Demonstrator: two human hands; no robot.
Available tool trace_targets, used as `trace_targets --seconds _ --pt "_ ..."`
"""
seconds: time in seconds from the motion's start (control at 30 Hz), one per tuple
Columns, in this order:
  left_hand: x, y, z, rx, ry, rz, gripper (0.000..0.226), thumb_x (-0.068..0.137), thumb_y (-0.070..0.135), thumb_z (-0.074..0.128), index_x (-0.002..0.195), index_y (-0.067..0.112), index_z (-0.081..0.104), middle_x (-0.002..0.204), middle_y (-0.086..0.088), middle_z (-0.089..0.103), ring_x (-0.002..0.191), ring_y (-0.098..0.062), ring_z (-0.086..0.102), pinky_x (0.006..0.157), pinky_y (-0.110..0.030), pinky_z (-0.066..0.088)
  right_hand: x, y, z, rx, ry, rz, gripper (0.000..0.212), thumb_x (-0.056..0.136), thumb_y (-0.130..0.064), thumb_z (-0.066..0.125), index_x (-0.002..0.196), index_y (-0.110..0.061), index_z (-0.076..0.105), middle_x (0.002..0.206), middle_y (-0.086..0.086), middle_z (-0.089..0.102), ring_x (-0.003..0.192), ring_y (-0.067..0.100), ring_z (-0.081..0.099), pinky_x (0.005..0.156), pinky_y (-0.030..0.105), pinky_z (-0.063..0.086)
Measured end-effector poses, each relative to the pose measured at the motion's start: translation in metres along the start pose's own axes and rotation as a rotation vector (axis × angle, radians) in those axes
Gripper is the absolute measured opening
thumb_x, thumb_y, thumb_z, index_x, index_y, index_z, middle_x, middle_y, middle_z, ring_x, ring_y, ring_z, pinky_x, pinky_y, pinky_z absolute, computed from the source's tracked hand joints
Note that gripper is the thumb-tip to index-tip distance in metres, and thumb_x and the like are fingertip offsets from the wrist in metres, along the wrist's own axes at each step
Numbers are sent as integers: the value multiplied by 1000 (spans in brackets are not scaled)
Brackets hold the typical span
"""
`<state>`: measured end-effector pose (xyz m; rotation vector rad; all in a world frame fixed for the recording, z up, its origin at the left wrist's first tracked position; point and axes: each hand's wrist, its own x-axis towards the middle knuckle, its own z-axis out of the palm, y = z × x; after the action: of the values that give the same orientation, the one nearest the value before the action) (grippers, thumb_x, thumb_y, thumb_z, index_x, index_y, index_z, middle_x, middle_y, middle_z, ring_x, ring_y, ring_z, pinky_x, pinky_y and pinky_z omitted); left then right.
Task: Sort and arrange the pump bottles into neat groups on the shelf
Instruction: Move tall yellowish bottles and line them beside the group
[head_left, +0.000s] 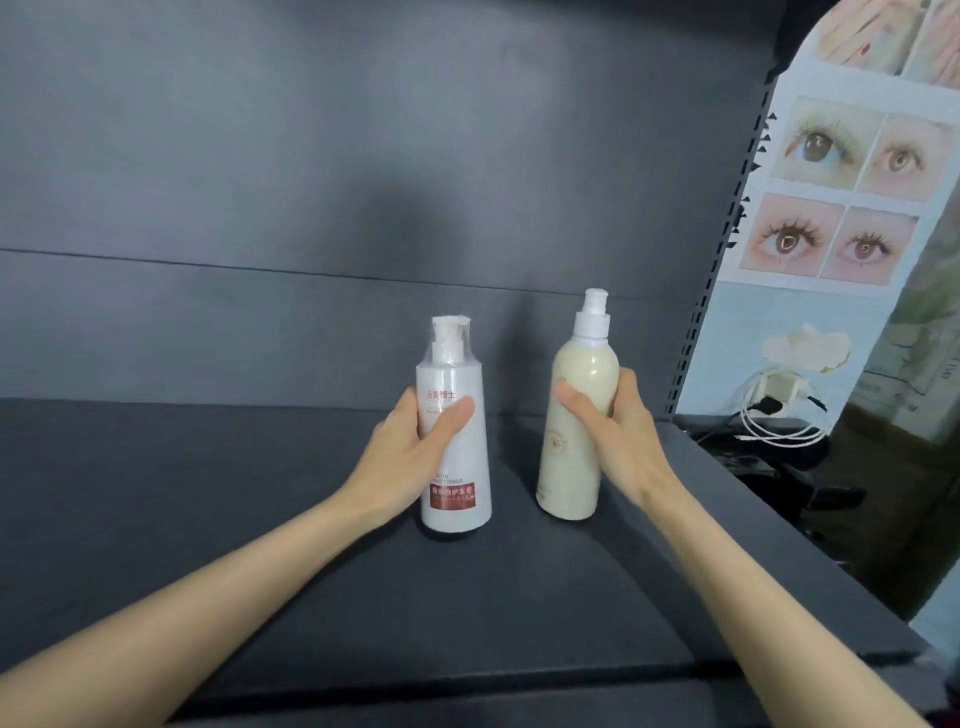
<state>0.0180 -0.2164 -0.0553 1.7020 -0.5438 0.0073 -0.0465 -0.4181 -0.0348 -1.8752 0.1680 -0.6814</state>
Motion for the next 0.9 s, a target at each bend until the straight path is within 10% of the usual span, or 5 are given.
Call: trace_targets --seconds 0.9 --pt "-336 40 -345 294 833 -17 22 88 41 56 96 23 47 82 4 60 63 5 59 55 -11 43 -244 -235 350 335 -612 -250 33 84 -50 60 103 -27 47 98 -9 59 85 4 59 62 23 44"
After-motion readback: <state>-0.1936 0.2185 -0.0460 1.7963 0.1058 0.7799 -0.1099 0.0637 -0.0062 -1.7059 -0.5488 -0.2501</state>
